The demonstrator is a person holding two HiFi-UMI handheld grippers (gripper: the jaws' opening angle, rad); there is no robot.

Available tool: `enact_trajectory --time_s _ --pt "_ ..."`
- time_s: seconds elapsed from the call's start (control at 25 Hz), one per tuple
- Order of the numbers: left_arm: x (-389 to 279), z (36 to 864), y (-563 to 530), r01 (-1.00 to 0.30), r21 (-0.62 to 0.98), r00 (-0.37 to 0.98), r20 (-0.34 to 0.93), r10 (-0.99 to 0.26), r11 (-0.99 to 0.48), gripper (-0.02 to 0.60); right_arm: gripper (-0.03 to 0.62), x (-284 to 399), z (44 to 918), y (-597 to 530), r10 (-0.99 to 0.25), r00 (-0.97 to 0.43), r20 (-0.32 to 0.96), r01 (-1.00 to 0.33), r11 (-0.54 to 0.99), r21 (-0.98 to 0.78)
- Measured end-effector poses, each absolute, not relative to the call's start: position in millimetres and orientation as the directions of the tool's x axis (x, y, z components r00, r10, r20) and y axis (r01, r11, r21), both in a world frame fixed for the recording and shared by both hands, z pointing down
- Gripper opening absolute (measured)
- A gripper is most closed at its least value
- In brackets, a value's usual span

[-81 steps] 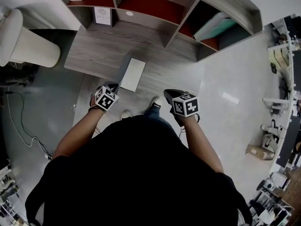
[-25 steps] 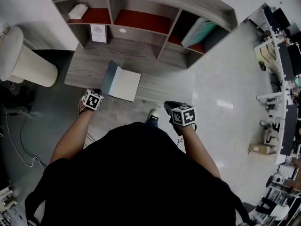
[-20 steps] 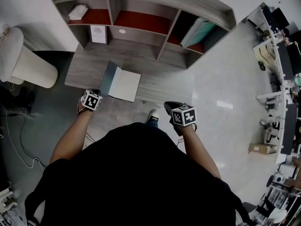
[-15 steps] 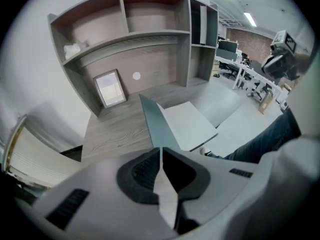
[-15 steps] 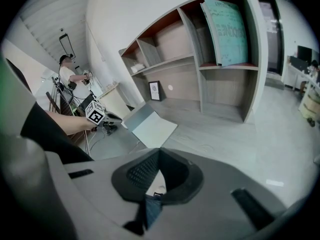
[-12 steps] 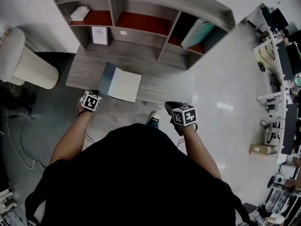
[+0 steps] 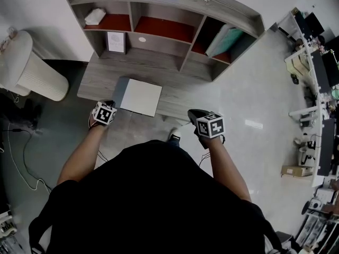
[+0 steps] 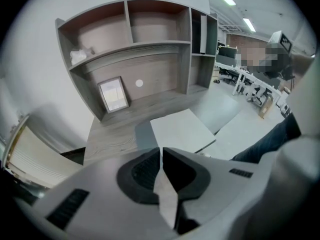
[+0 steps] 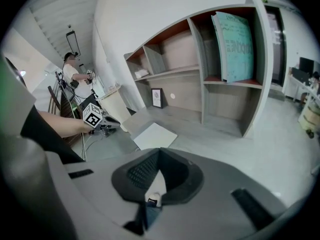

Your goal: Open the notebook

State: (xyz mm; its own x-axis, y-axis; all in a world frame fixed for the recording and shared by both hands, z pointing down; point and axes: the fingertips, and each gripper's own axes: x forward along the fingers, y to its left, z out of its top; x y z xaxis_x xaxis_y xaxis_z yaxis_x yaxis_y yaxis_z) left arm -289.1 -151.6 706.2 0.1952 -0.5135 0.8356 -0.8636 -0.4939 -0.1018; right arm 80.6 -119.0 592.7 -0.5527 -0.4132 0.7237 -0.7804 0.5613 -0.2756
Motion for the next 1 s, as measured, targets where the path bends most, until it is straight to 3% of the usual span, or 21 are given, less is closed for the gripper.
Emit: enact_trajectory --time_s 1.0 --pt "-276.4 667.0 -134.5 -0.883 -0.007 0.301 0.759 -0.577 -0.469 0.020 0.002 87.8 526.8 -123.2 -0.573 -0.516 0.636 -0.828 0.524 -0.199"
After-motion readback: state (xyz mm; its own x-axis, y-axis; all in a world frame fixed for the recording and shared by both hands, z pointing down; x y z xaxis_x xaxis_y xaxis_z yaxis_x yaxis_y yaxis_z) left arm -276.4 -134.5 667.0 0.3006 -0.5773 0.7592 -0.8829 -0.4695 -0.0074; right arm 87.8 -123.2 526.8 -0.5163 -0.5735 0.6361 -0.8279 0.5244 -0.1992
